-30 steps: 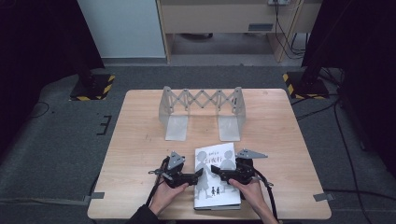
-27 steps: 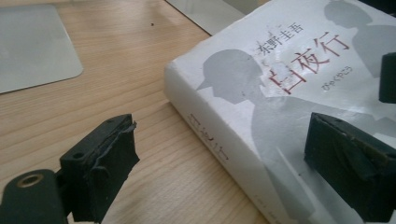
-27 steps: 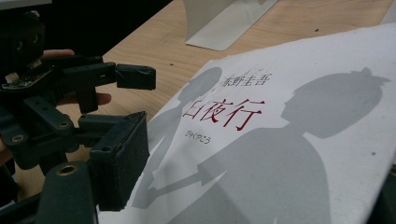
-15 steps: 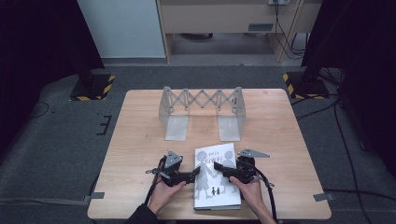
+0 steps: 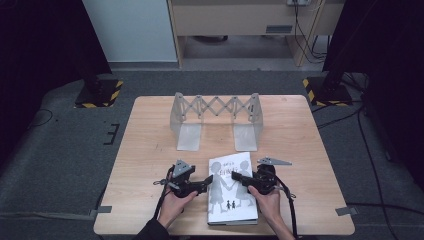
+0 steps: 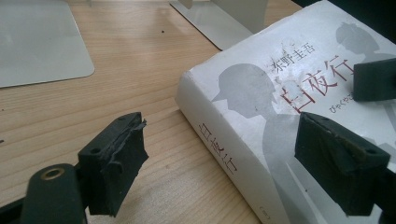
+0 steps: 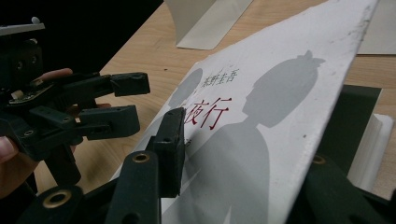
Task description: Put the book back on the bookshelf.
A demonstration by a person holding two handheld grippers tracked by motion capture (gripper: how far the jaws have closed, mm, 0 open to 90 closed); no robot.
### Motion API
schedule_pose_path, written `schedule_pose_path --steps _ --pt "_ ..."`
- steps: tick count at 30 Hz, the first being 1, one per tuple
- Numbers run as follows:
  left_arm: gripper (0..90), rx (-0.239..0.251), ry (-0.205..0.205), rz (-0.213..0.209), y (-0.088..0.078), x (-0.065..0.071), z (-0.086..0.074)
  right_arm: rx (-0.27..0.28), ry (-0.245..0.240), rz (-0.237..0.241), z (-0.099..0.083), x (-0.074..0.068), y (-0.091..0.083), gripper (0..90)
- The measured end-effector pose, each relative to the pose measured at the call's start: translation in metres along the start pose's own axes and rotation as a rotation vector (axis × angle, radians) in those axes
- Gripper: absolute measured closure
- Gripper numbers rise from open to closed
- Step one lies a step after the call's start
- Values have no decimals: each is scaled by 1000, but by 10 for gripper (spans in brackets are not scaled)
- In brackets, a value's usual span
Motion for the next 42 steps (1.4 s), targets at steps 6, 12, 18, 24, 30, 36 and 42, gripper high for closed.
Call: schedule_pose_path --steps 6,12,18,24,30,36,42 --pt "156 8 0 -11 -2 2 2 19 -18 -10 3 -3 -3 621" --pt "152 -1 14 -34 0 7 0 40 -34 -12 4 -7 -8 649" --pt "141 -12 34 -78 3 16 -3 81 -48 10 7 -10 -15 692" --pt "96 19 25 -140 3 20 -2 113 -76 38 10 -16 -23 728" --pt "0 21 58 -244 7 33 -5 128 -102 53 12 -21 -29 741" --pt "0 23 36 -299 8 37 -5 156 -127 80 14 -25 -35 750" --pt "0 35 31 -319 8 39 -4 180 -161 98 14 -28 -41 750"
Point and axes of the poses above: each handheld gripper's, and its own axes: y roughly forward along the jaws, z roughly out of its top, x roughly to its right, the point moved 7 cm from there along y, roughly forward along the jaws, and after that the axes turned 9 degrees about -x, right-handed, at the moved point
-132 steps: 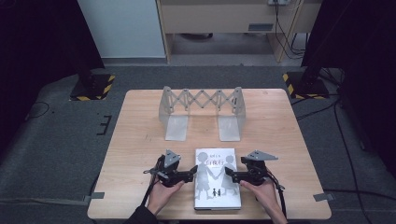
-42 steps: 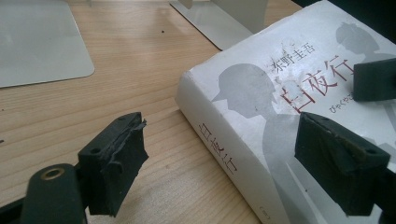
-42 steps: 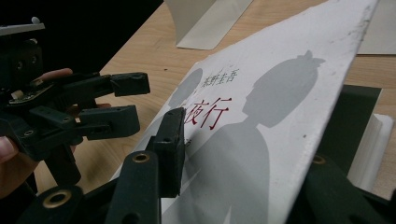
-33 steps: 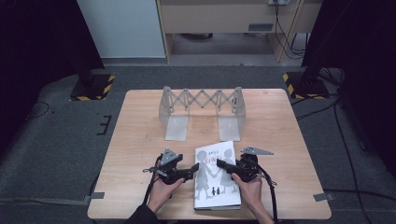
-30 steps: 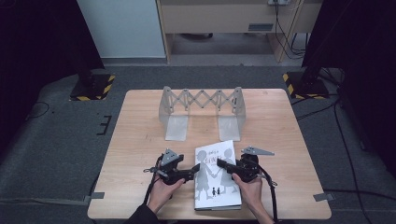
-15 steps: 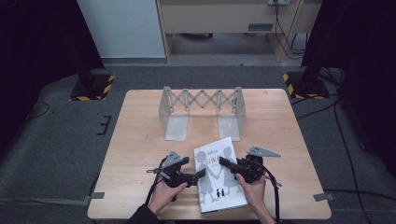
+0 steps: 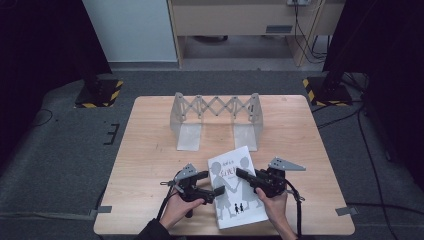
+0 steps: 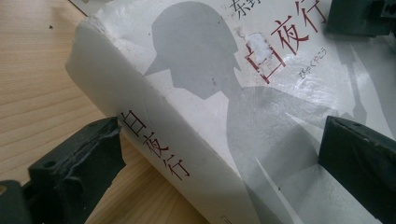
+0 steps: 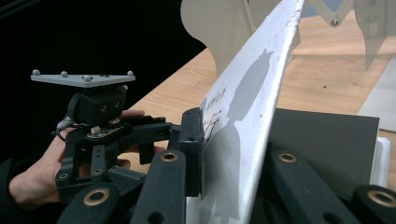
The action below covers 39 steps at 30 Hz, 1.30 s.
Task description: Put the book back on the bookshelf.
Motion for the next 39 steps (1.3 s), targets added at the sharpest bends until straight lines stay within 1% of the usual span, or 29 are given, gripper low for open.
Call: schedule_pose_path --steps 3,4,6,9,10,11,12,13,14,15,18,19,20,21,23,24,25,26,27,28,30,33,35,36,39 --pt "0 2 -8 -8 1 0 0 5 -3 6 0 0 -1 751" --pt "0 1 -37 -32 2 -1 -1 9 -5 8 0 0 -2 752" --pt "0 5 -62 -59 3 -2 -2 12 -5 14 0 0 -2 754" --pt "0 6 -63 -93 2 -3 -3 19 -11 24 1 -2 -3 759" --pt "0 6 -63 -93 2 -3 -3 20 -14 27 1 -2 -3 764" --pt "0 9 -67 -145 3 -3 -4 21 -15 36 2 -3 -4 769" --pt "0 9 -67 -145 3 -3 -4 21 -15 36 2 -3 -4 769" --pt "0 2 -80 -176 3 -3 -5 20 -23 50 2 -5 -4 773" --pt "0 5 -67 -180 4 -2 -5 17 -27 47 3 -6 -4 772" --pt "0 2 -67 -171 5 -1 -5 12 -30 41 3 -6 -4 768" --pt "3 -15 -83 -149 7 -3 -6 4 7 36 0 2 -1 758" --pt "6 -19 -90 -146 7 -3 -6 -3 14 32 -1 5 0 752" --pt "10 -19 -90 -146 7 -3 -6 -3 14 32 -1 5 0 752" --pt "12 -31 -105 -137 8 -5 -8 -30 15 7 -3 10 3 709" --pt "16 -40 -119 -132 9 -6 -9 -48 10 -20 -6 13 6 672" --pt "18 -40 -119 -132 9 -6 -9 -60 3 -35 -7 15 8 651" --pt "20 -49 -129 -129 11 -8 -10 -60 -6 -47 -8 17 8 636" --pt "21 -55 -136 -125 11 -8 -10 -66 -2 -55 -9 18 9 620" --pt "22 -55 -136 -125 11 -8 -10 -69 -10 -72 -9 20 10 600" --pt "22 -68 -152 -124 12 -9 -12 -71 -19 -86 -10 21 11 583" --pt "23 -78 -170 -122 13 -10 -13 -77 -31 -115 -11 23 13 542" --pt "25 -93 -198 -121 16 -12 -16 -107 -48 -155 -14 27 15 481" --pt "28 -99 -199 -113 16 -12 -16 -127 -59 -179 -17 29 16 439" --pt "29 -101 -197 -110 16 -12 -16 -132 -74 -199 -17 31 15 429" --pt "36 -107 -189 -92 17 -11 -17 -159 -73 -218 -20 35 13 393"
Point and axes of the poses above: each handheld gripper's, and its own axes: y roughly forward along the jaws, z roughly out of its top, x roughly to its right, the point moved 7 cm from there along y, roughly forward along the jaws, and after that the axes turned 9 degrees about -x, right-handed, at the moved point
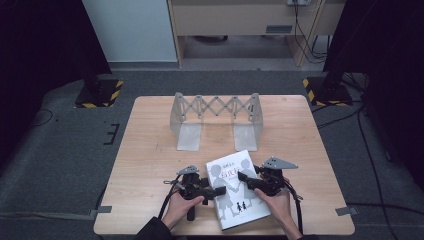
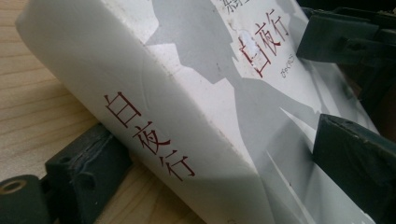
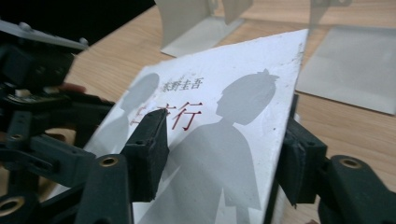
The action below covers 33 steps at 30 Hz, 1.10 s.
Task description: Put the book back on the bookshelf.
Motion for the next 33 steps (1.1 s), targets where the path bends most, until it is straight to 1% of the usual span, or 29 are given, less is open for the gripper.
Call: schedule_pose_path --steps 1,2,3,7,10,12,16,18,20,22,23,27,29,31,33 --pt "40 -2 3 8 0 0 0 -14 0 0 -2 2 0 382" --pt "44 -2 3 8 0 0 0 -14 0 0 -2 2 0 382" --pt "47 -5 8 22 1 1 0 -49 21 8 -7 4 2 353" --pt "54 0 -2 22 1 1 -1 -65 31 11 -12 7 4 325" --pt "69 1 -4 37 1 1 -1 -96 30 11 -17 9 6 293" --pt "69 5 -11 38 2 2 -1 -95 41 21 -19 10 6 290" --pt "69 10 -15 45 2 2 -1 -90 35 26 -20 11 6 288" --pt "62 11 -11 56 4 3 0 -83 48 31 -22 12 6 288" --pt "42 9 -5 63 5 4 0 -79 53 33 -22 12 6 288" --pt "5 15 -6 67 8 6 0 -78 47 32 -22 12 6 288" --pt "0 15 -7 71 8 6 0 -79 50 34 -22 12 6 288" --pt "0 18 -10 64 8 6 0 -81 53 36 -23 12 6 288" --pt "0 14 -8 52 7 6 0 -79 46 34 -22 12 6 288" --pt "7 14 -10 58 7 5 0 -78 41 32 -22 12 6 287" --pt "25 2 4 66 6 5 0 -82 37 33 -22 12 4 287"
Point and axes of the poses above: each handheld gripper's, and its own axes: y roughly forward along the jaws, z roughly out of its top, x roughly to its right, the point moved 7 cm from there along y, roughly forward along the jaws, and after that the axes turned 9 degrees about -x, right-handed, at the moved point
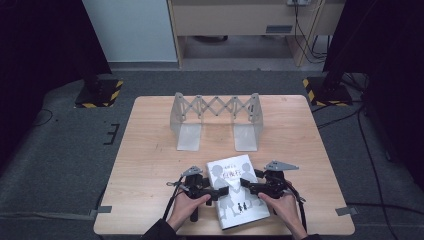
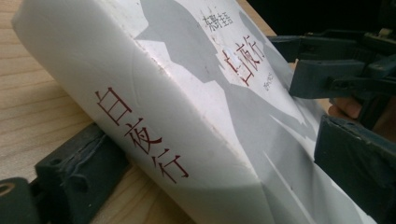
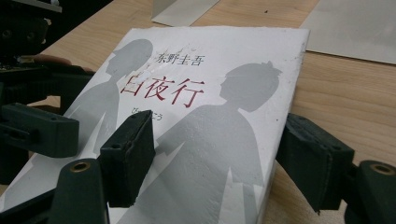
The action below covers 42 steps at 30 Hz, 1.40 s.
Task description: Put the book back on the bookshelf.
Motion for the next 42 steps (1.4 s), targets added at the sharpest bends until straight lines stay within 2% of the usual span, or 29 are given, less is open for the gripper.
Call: schedule_pose_path --steps 6,7,10,12,17,22,26,29,32,36,40,42 --pt "80 20 -32 -11 -2 -2 0 -25 -15 -5 -4 3 -4 279" --pt "93 29 -45 -15 -2 -4 1 -25 -9 -2 -5 3 -4 281" --pt "108 32 -53 -17 -2 -5 2 -24 3 10 -5 3 -2 262" --pt "117 40 -57 -19 -1 -6 3 -28 29 33 -6 1 2 247" --pt "129 41 -63 -15 -1 -6 3 -34 48 48 -6 2 3 256" --pt "163 51 -107 -25 -3 -8 4 -28 58 54 -4 1 4 278" --pt "184 48 -119 -32 -5 -8 5 -16 56 54 -2 0 4 312" --pt "194 59 -100 -29 -8 -4 8 4 58 58 1 0 1 337" --pt "199 69 -59 -13 -12 -1 13 35 51 58 5 0 -4 372" --pt "232 75 -43 -1 -20 1 19 85 22 48 12 -3 -9 412" --pt "253 104 -37 2 -25 2 23 116 8 42 17 -4 -9 421" --pt "264 117 -14 9 -29 3 28 136 -1 41 20 -5 -11 429"
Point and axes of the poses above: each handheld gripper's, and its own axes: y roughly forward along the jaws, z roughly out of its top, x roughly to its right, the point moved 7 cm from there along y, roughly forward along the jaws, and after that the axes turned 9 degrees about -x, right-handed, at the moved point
